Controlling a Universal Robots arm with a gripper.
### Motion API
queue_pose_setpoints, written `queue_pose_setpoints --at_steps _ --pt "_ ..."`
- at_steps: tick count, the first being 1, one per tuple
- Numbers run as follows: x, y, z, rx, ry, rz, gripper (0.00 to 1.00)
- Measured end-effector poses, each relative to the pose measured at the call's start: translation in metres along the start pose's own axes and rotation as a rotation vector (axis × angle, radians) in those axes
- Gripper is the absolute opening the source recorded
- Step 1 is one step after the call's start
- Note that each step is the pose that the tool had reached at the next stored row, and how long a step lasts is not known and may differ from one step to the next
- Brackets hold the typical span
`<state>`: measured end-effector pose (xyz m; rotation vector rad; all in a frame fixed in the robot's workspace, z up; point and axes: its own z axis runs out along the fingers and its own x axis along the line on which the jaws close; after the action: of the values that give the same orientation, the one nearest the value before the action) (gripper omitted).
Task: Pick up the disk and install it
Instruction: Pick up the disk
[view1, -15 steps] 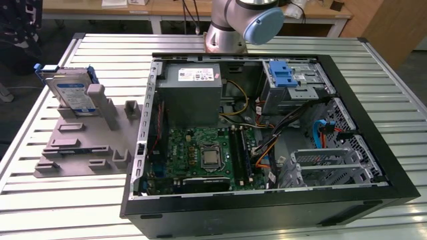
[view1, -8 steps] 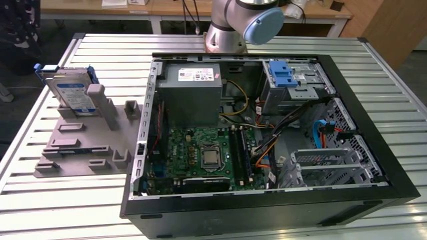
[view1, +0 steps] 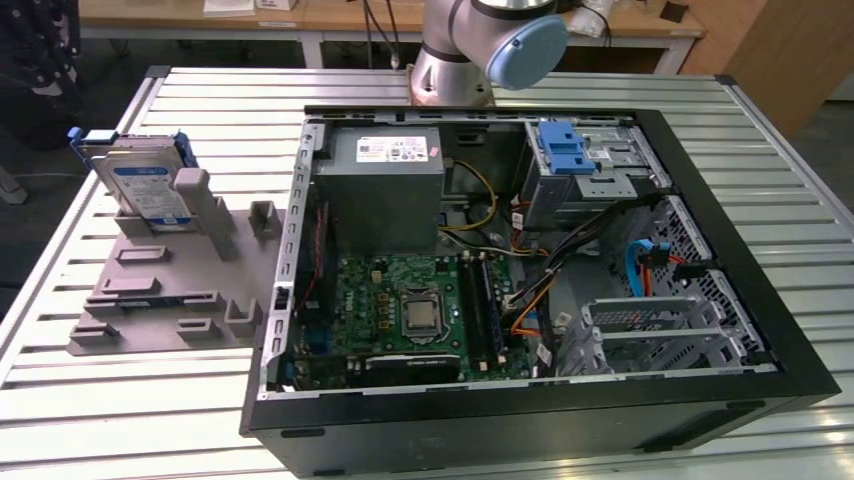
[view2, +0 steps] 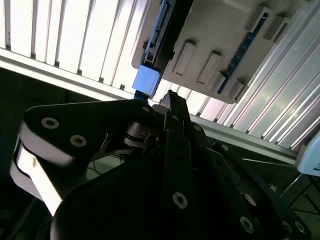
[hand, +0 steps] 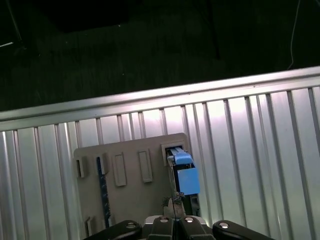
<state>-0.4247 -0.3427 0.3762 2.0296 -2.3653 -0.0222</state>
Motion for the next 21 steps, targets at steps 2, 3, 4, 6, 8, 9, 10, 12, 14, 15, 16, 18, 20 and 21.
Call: queue_pose_setpoints --at_steps 2,3,4,6,8,9,10,12,14,15,16,18,20,21 --pt "0.0000 0.0004 0.0000 0.0088 -0.0022 -0.005 0.11" --pt "0.0000 0.0004 0.0000 0.0092 -0.0024 -0.005 0.11" --pt "0.0000 0.0004 0.0000 0.0094 -0.0024 -0.005 0.11" --pt "0.0000 0.0004 0.0000 0.0095 -0.0024 -0.006 0.11" --pt "0.0001 0.0004 0.0000 0.0095 -0.0024 -0.006 0.11" --pt "0.0001 0.0004 0.0000 0.0095 -0.0024 -0.006 0.11" --pt "0.0000 0.0004 0.0000 0.0095 -0.0024 -0.006 0.11" --pt "0.0001 0.0004 0.0000 0.0095 -0.0024 -0.006 0.11" --pt "0.0001 0.0004 0.0000 0.0096 -0.0024 -0.006 0.11" --pt "0.0001 0.0004 0.0000 0.0096 -0.0024 -0.006 0.11" --pt "0.0001 0.0005 0.0000 0.0096 -0.0034 -0.006 0.11" --pt "0.0002 0.0006 0.0002 0.0063 -0.0248 -0.007 0.11" --pt "0.0012 0.0006 0.0007 0.0016 -0.0563 -0.007 0.11" --pt "0.0014 0.0010 0.0020 0.0014 -0.0588 -0.007 0.11"
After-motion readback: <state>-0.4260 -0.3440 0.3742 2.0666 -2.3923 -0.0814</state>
